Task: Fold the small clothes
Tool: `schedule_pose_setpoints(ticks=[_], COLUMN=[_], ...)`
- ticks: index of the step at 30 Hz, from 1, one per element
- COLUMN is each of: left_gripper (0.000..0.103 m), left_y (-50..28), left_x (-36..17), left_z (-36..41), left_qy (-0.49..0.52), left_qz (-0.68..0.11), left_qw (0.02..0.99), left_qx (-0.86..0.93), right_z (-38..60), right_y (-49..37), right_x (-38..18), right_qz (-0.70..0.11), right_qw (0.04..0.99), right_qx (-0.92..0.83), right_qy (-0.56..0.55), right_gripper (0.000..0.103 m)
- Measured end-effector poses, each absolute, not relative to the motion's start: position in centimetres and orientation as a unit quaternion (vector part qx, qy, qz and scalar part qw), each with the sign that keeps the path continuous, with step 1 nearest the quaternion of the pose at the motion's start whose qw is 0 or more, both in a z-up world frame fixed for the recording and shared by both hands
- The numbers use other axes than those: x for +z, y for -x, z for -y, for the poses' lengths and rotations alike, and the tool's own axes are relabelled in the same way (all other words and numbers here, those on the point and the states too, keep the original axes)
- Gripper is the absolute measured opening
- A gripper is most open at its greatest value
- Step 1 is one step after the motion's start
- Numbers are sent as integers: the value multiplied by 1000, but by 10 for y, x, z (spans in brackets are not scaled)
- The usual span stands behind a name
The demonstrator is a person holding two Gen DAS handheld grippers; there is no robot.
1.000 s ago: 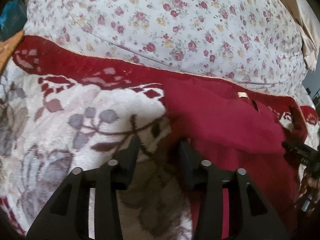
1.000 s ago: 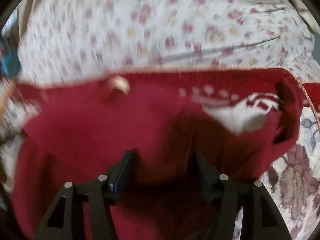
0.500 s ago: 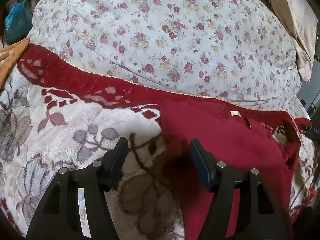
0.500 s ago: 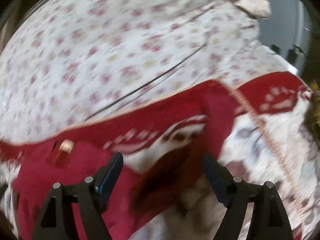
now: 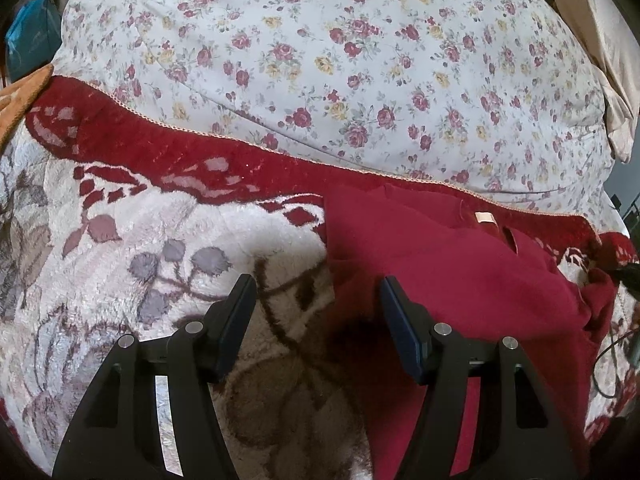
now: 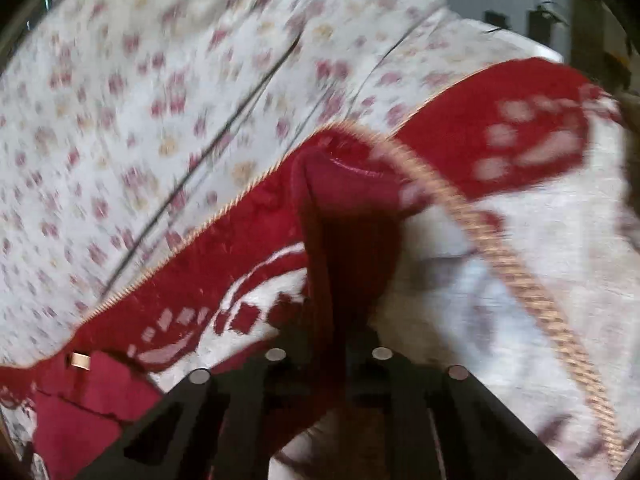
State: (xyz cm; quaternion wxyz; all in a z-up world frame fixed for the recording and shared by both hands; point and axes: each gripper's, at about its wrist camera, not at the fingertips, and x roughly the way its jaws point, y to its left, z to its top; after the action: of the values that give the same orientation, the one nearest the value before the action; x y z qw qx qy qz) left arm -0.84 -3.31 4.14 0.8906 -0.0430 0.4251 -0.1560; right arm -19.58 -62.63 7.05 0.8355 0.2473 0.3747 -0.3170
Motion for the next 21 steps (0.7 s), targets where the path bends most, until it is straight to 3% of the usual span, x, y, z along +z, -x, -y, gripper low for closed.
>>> schedule_pose_setpoints(ticks=[6,12,13,16,21], left_gripper=[64,64,64,64,64], left_y=[10,14,14,14,12], left_x=[41,40,40,40,38], left_z=[31,32,33,33,33], left_qy=[51,53,53,52,54], left_qz=[-427,-428,-428,-428,-432], left_qw=[889,889,889,889,887], left_qx=[-156,-153,-153,-153,-153], right_z=[628,622,619,602,583], right_y=[274,276,273,241,166], right_x=[138,133,133,128,93], right_qz=[-301,-362,-364,-355,-426], right_qw=[860,849,852,867,843], right_qx=[-352,-333,-318,-269,-239], right_qy=[-213,-193,-202,-223,-223], right_gripper=[4,6,14,73,75])
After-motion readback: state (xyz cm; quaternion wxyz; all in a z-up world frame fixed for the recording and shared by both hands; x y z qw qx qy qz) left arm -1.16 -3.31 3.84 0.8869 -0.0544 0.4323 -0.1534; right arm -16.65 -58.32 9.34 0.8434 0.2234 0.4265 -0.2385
